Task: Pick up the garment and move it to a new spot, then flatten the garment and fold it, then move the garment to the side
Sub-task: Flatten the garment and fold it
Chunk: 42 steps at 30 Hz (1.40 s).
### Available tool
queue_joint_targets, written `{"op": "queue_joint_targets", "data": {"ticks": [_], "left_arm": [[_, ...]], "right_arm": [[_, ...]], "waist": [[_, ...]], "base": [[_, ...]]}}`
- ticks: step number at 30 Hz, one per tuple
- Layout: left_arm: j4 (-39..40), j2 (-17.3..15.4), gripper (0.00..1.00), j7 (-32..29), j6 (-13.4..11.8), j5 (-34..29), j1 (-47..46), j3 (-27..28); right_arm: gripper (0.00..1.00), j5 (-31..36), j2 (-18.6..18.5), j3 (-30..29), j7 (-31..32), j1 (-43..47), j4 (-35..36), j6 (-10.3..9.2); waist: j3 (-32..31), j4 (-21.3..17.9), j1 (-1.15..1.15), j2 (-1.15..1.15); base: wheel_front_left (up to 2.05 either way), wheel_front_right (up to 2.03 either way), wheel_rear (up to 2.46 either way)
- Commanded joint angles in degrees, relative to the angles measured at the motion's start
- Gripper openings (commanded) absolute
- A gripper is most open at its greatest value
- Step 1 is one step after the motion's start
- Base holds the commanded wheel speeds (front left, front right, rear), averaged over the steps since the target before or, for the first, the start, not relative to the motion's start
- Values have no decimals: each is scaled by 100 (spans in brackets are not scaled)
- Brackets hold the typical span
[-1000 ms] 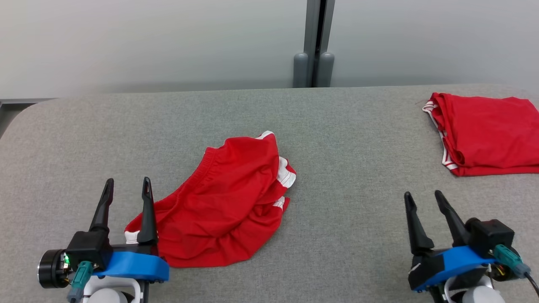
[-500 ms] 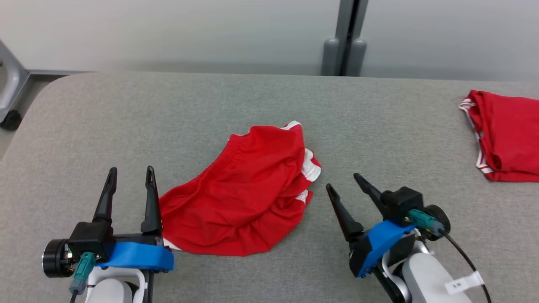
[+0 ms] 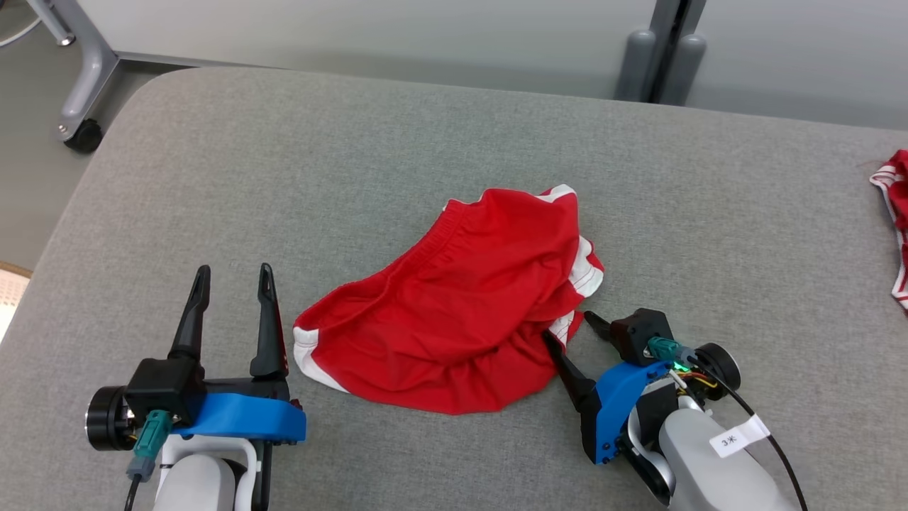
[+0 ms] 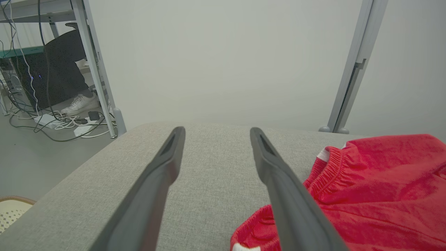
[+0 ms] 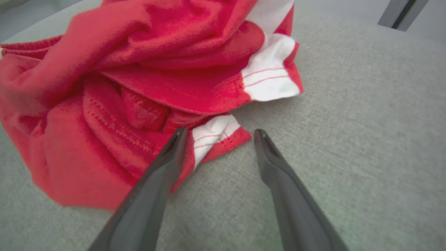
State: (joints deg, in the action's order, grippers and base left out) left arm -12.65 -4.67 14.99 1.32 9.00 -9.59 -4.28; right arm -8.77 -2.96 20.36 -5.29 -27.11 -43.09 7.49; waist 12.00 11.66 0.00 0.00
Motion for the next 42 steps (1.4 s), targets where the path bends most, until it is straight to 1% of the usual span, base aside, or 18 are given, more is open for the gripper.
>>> {"op": "queue_joint_targets", "data": {"ticks": [1, 5, 6, 7, 8, 11, 15, 21, 25, 30, 32, 33, 38, 39, 42], "left_arm": [[-5, 23, 100, 26, 13, -6, -83, 0], [-41, 48, 100, 26, 18, -13, -118, -4], [-49, 55, 100, 26, 20, -18, -129, -6], [-58, 60, 100, 26, 19, -23, -138, -7], [-67, 65, 100, 26, 17, -25, -138, -2], [-101, 79, 100, 26, 21, -12, -68, 22], [-133, 87, 100, 26, 14, -23, 16, 73], [-185, 74, 100, 26, 48, -37, 171, 147], [-211, 81, 100, 26, 62, -41, 267, 170], [-209, 97, 100, 26, 58, -50, 353, 157], [-196, 104, 100, 26, 51, -45, 367, 143], [-200, 109, 100, 26, 55, -47, 390, 140], [-215, 116, 100, 26, 73, -66, 415, 139], [-231, 105, 100, 26, 104, -82, 416, 153], [-245, 79, 100, 26, 116, -99, 417, 167]], "right_arm": [[100, 42, -14, 27, -23, -112, -105, 1], [100, 51, -4, 187, 50, -239, -585, 1], [50, 5, -4, 229, 39, -259, -672, 2], [13, -44, 0, 283, 23, -279, -753, 2], [0, -118, 2, 349, 7, -294, -812, 2], [0, -315, -5, 434, -152, -354, -878, 0], [0, -440, -59, 308, -466, -364, -916, 0], [0, -689, -301, -68, -751, -10, -543, 0], [0, -918, -485, -457, -780, 411, -34, 1], [0, -994, -612, -1083, -558, 1141, 801, 1], [0, -990, -586, -1359, -412, 1479, 1199, 1], [0, -946, -533, -1607, -238, 1827, 1600, 1], [0, -792, -355, -2080, 200, 2507, 2494, 1], [100, -592, -227, -2344, 306, 2742, 2999, 1], [100, -477, -162, -2434, 321, 2779, 3279, 1]], "waist": [[38, 51, 0, 0], [51, 109, 0, 0], [54, 117, 0, 0], [53, 120, 0, 0], [45, 115, 0, 0], [-11, 29, 0, 0], [-142, -162, 0, 0], [-363, -539, 0, 0], [-474, -755, 0, 0], [-527, -938, 0, 0], [-540, -986, 0, 0], [-548, -1024, 0, 0], [-563, -1091, 0, 0], [-589, -1110, 0, 0], [-624, -1117, 0, 0]], "base": [[0, 0, 0], [0, 0, 0], [0, 0, 0], [0, 0, 0], [0, 0, 0], [0, 0, 0], [0, 0, 0], [0, 0, 0], [0, 0, 0], [0, 0, 0], [0, 0, 0], [0, 0, 0], [0, 0, 0], [0, 0, 0], [0, 0, 0]]}}
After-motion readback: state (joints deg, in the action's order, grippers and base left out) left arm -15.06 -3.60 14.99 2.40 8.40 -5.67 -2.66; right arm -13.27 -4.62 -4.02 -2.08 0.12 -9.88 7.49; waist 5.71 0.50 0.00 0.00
